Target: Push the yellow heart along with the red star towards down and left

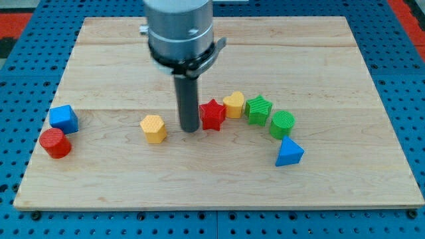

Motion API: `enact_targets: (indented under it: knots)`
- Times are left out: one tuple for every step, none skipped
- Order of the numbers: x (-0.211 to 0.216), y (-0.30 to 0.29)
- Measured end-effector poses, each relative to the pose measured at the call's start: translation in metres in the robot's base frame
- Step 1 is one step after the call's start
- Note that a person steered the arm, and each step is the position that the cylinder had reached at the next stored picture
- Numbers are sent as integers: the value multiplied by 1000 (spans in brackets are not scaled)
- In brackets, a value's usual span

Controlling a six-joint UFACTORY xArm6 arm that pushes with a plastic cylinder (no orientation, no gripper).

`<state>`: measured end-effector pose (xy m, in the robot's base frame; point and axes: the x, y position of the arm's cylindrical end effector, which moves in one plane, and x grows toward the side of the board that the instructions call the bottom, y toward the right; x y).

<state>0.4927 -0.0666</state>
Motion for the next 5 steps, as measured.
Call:
enact_targets:
  knots:
    - [-15,-69]
    - [-19,-67]
    - [-68,-14]
    - [-117,28]
    - [-101,131]
